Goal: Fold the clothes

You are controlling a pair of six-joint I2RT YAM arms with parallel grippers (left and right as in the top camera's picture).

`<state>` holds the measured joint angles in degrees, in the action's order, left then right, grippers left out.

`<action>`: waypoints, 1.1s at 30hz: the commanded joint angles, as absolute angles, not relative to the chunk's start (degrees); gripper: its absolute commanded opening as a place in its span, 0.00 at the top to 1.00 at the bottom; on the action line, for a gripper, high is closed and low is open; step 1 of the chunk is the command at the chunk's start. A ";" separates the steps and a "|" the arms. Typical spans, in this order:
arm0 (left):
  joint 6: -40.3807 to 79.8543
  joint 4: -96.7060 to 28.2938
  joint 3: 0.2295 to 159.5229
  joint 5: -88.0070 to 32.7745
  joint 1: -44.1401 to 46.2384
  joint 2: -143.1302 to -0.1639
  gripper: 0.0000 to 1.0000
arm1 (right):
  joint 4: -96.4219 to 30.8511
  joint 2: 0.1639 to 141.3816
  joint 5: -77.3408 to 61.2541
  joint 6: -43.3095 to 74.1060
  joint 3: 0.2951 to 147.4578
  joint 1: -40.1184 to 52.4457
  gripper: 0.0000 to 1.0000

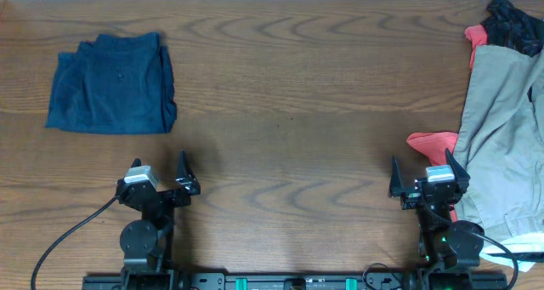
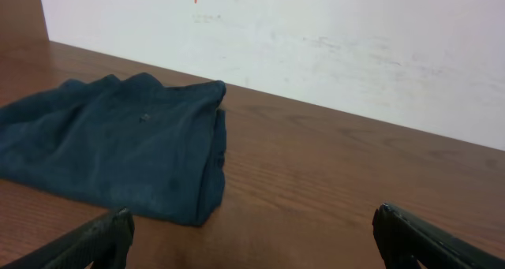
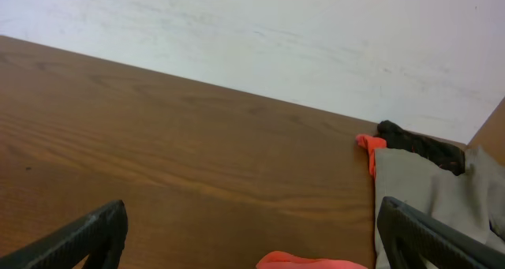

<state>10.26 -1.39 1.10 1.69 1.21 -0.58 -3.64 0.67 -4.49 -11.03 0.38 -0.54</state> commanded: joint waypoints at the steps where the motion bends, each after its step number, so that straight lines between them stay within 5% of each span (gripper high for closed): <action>1: 9.91 -3.88 0.23 2.59 0.93 -0.23 0.02 | -3.86 0.30 -4.93 -11.62 0.32 -0.69 0.01; 33: 12.21 -2.74 0.27 2.55 0.93 -0.23 0.02 | -3.33 0.30 -4.89 -4.58 0.32 -0.71 0.01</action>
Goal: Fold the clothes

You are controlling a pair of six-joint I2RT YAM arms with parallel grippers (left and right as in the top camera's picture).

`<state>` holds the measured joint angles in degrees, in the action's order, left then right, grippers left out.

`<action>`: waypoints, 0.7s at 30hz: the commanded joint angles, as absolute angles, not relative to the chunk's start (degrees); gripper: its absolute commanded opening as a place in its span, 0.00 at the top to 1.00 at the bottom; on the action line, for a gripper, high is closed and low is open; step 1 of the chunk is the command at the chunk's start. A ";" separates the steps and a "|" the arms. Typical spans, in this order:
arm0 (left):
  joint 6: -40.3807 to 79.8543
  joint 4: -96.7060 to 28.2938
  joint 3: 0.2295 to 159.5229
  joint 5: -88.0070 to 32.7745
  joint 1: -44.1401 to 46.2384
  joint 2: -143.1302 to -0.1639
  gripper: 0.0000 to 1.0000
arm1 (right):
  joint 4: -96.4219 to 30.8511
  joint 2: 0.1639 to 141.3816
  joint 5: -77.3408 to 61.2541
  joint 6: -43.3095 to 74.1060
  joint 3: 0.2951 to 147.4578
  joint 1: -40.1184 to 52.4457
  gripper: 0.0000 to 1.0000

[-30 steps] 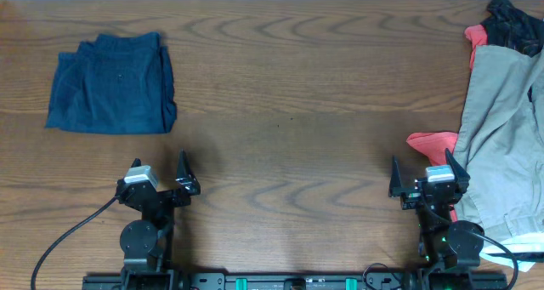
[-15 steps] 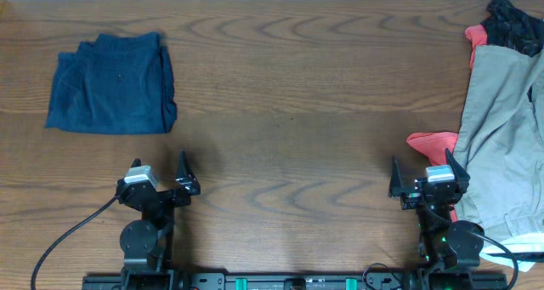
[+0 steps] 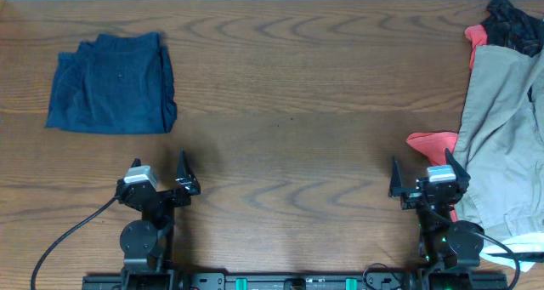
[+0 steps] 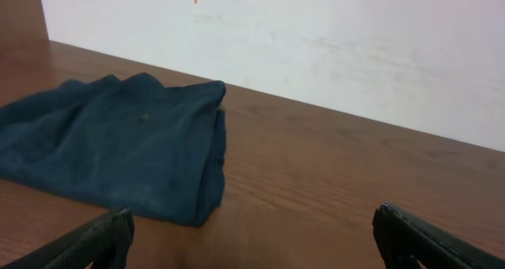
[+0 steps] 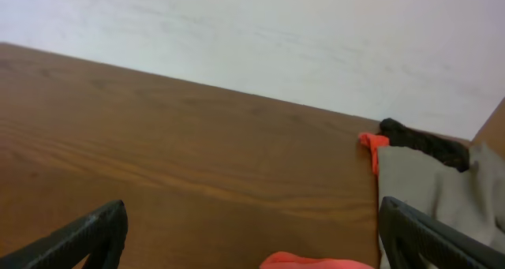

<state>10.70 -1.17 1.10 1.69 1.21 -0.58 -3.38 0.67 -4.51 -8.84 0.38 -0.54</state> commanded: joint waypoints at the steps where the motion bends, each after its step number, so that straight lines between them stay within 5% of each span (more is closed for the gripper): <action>1: 12.34 -2.79 0.36 2.57 0.93 -0.23 0.02 | -3.57 0.30 -4.93 -3.53 0.32 -0.69 0.01; 12: 12.29 -3.92 8.71 2.52 0.93 -9.43 0.02 | -8.36 4.73 -3.46 -1.08 6.63 -0.71 0.01; 21: 12.08 -16.82 27.81 -0.67 0.93 -31.09 0.02 | -22.11 24.12 -0.56 -1.13 24.14 -0.78 0.01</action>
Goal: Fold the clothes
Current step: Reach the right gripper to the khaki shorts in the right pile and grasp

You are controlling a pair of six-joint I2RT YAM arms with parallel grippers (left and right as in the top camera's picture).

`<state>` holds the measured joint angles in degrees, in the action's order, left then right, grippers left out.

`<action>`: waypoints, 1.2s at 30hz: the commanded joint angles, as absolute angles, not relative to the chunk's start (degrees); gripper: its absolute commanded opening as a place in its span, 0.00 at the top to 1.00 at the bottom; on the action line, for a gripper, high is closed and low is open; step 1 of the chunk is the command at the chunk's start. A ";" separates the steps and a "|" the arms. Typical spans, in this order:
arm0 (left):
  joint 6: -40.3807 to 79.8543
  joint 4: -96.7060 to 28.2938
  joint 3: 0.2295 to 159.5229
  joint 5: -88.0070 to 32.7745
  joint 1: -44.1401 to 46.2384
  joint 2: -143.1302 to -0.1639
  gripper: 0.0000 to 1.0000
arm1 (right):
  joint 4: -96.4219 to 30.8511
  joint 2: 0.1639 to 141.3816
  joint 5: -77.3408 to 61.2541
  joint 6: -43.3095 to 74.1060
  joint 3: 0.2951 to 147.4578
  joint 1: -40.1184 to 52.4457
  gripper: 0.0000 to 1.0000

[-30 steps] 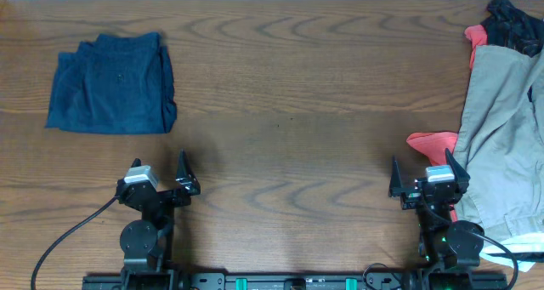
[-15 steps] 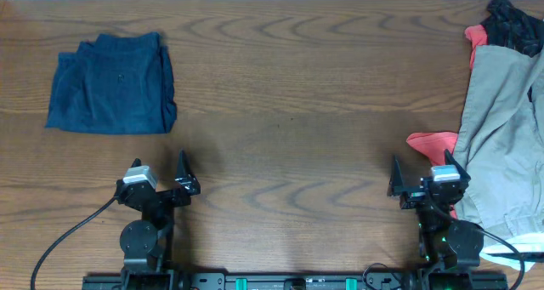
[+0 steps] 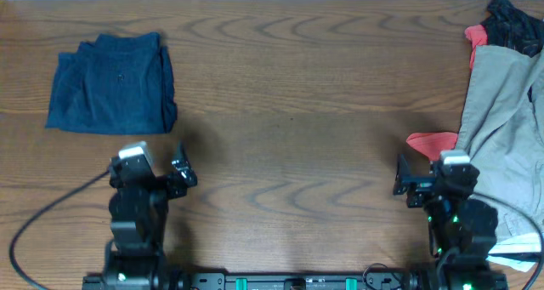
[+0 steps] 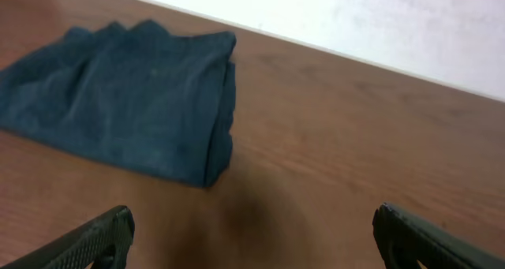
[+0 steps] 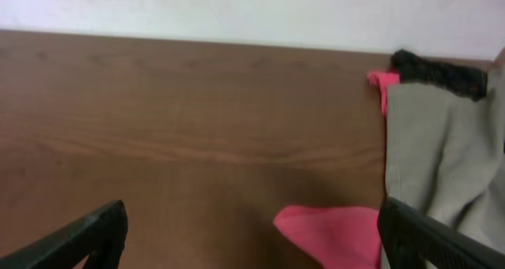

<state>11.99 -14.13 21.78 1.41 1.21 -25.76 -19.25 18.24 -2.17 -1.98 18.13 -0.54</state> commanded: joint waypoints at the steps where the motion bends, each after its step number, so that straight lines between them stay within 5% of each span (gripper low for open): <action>1: 12.05 -18.26 29.67 -1.26 0.93 -33.01 0.02 | -24.10 26.70 -0.36 -1.13 26.39 -0.80 0.01; 9: 12.05 -34.65 44.97 -4.27 0.93 -49.10 0.02 | -44.80 51.62 -0.01 -1.13 47.05 -0.84 0.01; 15: 12.10 -37.06 46.37 -4.29 0.93 -54.63 0.02 | -45.17 62.89 -1.19 -1.06 51.31 -0.86 0.01; 20: 12.10 -37.06 46.37 -4.29 0.93 -57.10 0.02 | -46.92 69.60 15.35 11.09 51.13 -2.44 0.01; 27: 12.12 -37.08 46.37 -4.32 0.93 -58.52 0.02 | -47.35 79.31 21.19 16.08 50.17 -7.88 0.45; 36: 12.12 -37.06 46.37 -4.29 0.93 -58.74 0.02 | -46.54 89.97 21.32 16.03 50.13 -12.40 0.56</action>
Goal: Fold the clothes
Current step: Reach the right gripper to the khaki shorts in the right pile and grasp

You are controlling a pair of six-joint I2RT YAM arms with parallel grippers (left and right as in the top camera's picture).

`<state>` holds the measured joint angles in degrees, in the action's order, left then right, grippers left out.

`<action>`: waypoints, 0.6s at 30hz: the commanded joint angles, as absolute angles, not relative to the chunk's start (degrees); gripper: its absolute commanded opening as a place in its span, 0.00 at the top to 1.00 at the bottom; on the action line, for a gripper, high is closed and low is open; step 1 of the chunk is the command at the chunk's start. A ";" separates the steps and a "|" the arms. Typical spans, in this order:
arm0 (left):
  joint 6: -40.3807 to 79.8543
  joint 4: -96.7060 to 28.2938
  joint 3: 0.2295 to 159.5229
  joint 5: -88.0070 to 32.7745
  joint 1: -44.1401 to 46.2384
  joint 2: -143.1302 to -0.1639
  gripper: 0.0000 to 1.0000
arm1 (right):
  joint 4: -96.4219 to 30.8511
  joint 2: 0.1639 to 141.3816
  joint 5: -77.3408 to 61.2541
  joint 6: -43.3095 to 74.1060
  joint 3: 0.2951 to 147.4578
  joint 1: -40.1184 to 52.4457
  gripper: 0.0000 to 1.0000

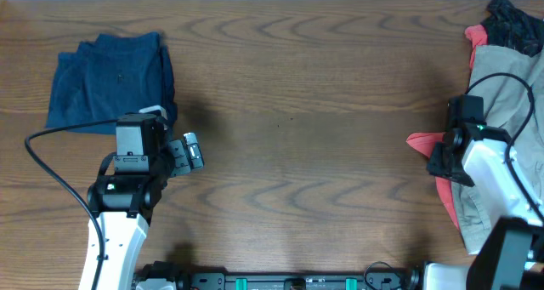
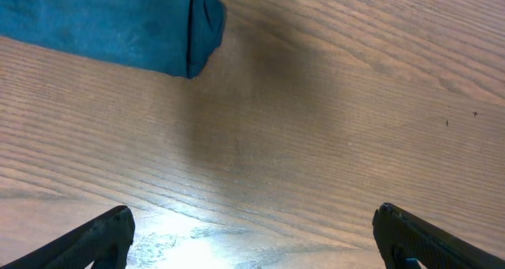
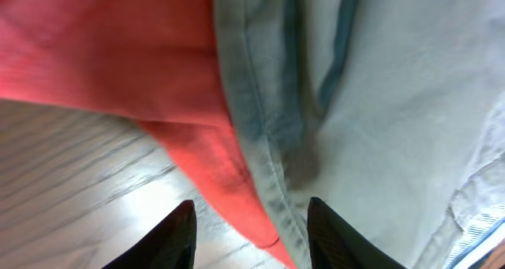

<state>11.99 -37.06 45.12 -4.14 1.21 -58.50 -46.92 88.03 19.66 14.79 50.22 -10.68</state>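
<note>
A folded blue garment (image 1: 110, 82) lies at the far left; its right front corner (image 2: 102, 24) shows in the left wrist view. My left gripper (image 1: 189, 150) (image 2: 252, 245) hangs open over bare wood just right of it. At the right edge a khaki garment (image 1: 510, 94) (image 3: 379, 103) lies unfolded over a red cloth (image 1: 422, 141) (image 3: 118, 56). My right gripper (image 1: 442, 164) (image 3: 251, 237) is open, pointing down, its fingers either side of the khaki hem where it meets the red cloth.
A black garment (image 1: 514, 22) and more red fabric sit at the far right corner, under the top of the khaki piece. The wooden table (image 1: 297, 111) spreads between the two piles. Cables trail from both arms near the front edge.
Both arms left the front edge. The left gripper now points down at the wood beside the blue garment. The right gripper is down over the red cloth and khaki hem, jaws narrower but open.
At first both grippers rested open at the front edge, looking across the table, and stayed so a second later. Then both had tilted forward a little. Now the left is near the blue garment and the right is over the pile at the right.
</note>
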 commanded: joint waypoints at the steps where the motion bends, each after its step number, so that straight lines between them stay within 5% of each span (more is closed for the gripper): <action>1: 12.12 -37.06 46.37 -4.29 0.93 -58.74 0.02 | -46.24 90.78 21.65 16.05 50.13 -12.93 0.55; 8: 12.10 -37.06 46.37 -4.29 0.93 -58.74 0.02 | -45.87 93.45 22.65 16.03 50.11 -15.16 0.52; 18: 12.12 -37.06 46.37 -4.29 0.93 -58.74 0.02 | -42.30 93.78 22.02 16.05 45.89 -15.75 0.62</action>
<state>11.99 -37.06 45.12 -4.14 1.21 -58.50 -43.33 93.17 21.50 15.09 48.18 -14.90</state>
